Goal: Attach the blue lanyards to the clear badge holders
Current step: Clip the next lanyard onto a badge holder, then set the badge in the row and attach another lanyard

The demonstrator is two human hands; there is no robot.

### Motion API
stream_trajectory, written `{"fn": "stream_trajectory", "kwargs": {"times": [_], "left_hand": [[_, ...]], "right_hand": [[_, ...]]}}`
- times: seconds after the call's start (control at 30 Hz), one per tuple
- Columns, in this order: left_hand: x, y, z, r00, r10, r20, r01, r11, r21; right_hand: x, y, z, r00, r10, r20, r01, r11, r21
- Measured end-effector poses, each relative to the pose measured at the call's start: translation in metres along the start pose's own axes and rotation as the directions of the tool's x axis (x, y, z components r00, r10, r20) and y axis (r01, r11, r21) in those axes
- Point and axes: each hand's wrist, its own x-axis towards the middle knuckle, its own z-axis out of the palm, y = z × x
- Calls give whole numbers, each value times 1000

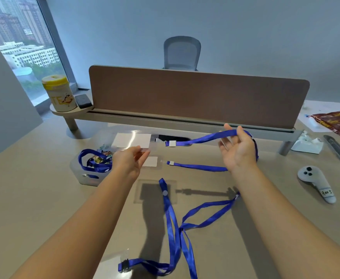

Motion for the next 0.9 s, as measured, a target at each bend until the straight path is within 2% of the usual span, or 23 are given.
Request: {"fn": "stream_trajectory", "kwargs": {"times": [0.17,0.33,0.5,0.6,0.77,0.9], "left_hand": [[36,-15,1,999,-35,-36,36,998,42],[73,-47,-3,995,-77,-70,83,992,95],[97,-64,-7,994,-55,-90,64,993,102],[110,-77,-14,988,-75,-132,91,989,118],[129,-95,-42,958,-123,-259,162,978,134],[136,-103,-56,941,-117,-319,182,966,184]], "right_hand": [[20,-7,-14,980,-85,-180,57,986,-157],[45,6,-33,917,-241,-319,140,941,-308],[63,13,-42,858,-340,-385,202,913,-355],[73,28,-51,861,-294,-416,137,920,-366],[90,72,-86,895,-19,-445,-121,951,-284],[93,101,-102,837,120,-534,-272,938,-215]]}}
